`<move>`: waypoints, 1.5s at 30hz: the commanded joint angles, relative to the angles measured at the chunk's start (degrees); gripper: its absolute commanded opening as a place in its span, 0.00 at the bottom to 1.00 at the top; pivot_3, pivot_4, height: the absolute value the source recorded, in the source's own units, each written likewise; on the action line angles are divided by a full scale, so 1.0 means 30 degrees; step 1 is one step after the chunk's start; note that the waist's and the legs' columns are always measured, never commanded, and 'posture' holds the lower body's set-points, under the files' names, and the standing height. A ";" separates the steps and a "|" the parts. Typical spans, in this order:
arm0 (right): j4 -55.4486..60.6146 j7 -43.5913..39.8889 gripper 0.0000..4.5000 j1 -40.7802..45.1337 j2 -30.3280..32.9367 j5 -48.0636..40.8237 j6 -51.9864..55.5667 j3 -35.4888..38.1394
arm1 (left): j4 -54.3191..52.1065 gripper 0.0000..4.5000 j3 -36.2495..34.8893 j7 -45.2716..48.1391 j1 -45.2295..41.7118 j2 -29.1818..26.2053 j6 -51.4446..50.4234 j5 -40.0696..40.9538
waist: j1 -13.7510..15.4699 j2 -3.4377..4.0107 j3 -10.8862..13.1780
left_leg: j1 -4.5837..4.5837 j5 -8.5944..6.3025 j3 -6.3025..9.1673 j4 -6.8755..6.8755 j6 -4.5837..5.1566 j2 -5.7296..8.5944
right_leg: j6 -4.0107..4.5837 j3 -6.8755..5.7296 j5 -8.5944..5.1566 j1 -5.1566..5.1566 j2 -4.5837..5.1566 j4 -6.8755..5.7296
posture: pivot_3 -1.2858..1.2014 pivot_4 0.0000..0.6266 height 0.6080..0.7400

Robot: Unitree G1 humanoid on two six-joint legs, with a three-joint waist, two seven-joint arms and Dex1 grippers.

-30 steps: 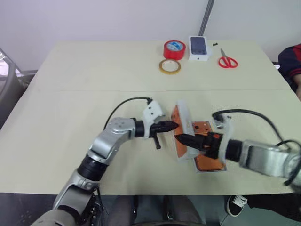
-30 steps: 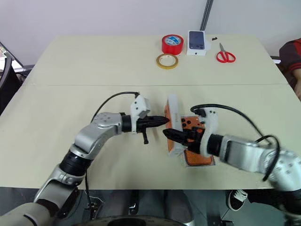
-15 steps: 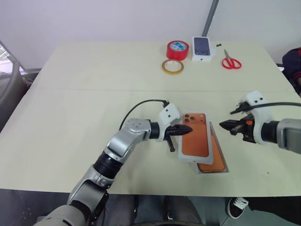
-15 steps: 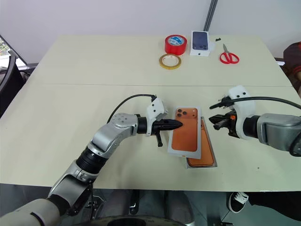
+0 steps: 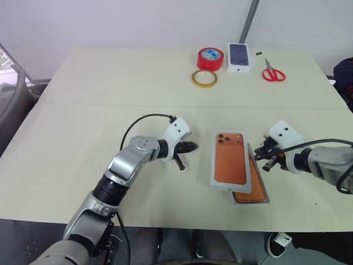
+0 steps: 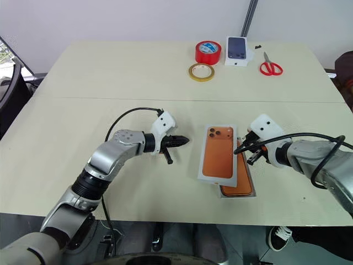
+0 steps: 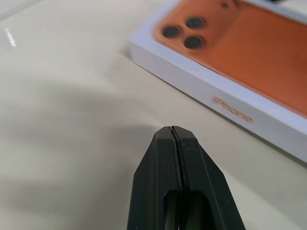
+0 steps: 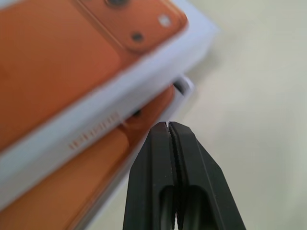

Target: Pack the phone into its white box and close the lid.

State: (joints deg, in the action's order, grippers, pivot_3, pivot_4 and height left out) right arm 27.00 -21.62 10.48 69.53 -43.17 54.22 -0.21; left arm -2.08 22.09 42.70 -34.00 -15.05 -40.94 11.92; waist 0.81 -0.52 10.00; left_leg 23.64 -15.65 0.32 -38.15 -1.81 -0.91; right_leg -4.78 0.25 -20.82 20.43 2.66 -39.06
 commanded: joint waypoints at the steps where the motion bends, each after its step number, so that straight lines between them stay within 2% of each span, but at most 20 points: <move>1: 0.0738 -0.0575 0.01 0.0469 -0.0691 0.0852 0.0160 0.0014 | 0.0223 0.00 0.0795 0.0580 -0.0782 0.0695 0.0525 -0.0086 | -0.0014 0.0001 -0.0001 | 0.0000 0.0000 0.0000 -0.0001 0.0000 0.0001 | 0.0000 -0.0001 0.0000 -0.0001 -0.0001 0.0000 | 0.52 0.24 1.00; 8: 0.1772 -0.1549 0.01 0.0127 -0.1354 0.1486 0.0793 0.0559 | 0.0200 0.00 0.1277 0.2006 -0.1159 0.1493 0.0882 0.0506 | -0.0065 0.0007 -0.0003 | -0.0009 0.0000 0.0000 0.0004 0.0000 -0.0007 | 0.0000 0.0003 0.0000 0.0003 -0.0012 -0.0006 | 0.52 0.24 1.00; 17: 0.3374 -0.3066 0.01 -0.2399 -0.0957 0.1743 0.1053 0.2839 | -0.1585 0.00 0.1808 0.3731 -0.1028 0.0926 -0.0011 0.0919 | -0.0036 0.0006 -0.0003 | -0.0008 0.0000 0.0000 0.0002 0.0000 -0.0001 | 0.0000 0.0002 0.0000 -0.0006 -0.0005 -0.0004 | 0.52 0.24 1.00; 27: 0.3320 -0.3685 0.01 -0.3883 -0.1367 0.2769 0.1231 0.4044 | -0.1534 0.00 0.2200 0.3772 -0.1425 0.1482 -0.0272 0.0739 | -0.0037 0.0006 -0.0003 | -0.0014 0.0000 0.0001 0.0002 0.0001 -0.0001 | 0.0000 0.0003 0.0000 -0.0010 -0.0012 -0.0007 | 0.52 0.24 1.00; 45: 0.2899 -0.4079 0.01 -0.4102 -0.2232 0.4019 0.1451 0.4150 | -0.0207 0.00 0.2626 0.3375 -0.1692 0.1996 -0.0272 0.0283 | -0.0027 0.0006 -0.0004 | -0.0017 0.0000 0.0000 -0.0002 0.0000 0.0002 | 0.0000 0.0006 0.0000 -0.0016 -0.0014 -0.0007 | 0.52 0.24 1.00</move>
State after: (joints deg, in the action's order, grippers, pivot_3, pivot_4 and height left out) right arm 34.44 -33.34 -2.72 63.63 -30.98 58.86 11.74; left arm -2.19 28.96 52.87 -38.01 -9.98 -42.21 12.93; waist 0.73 -0.51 9.99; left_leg 23.58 -15.65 0.32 -38.15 -1.80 -0.90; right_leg -4.78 0.27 -20.82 20.37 2.61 -39.08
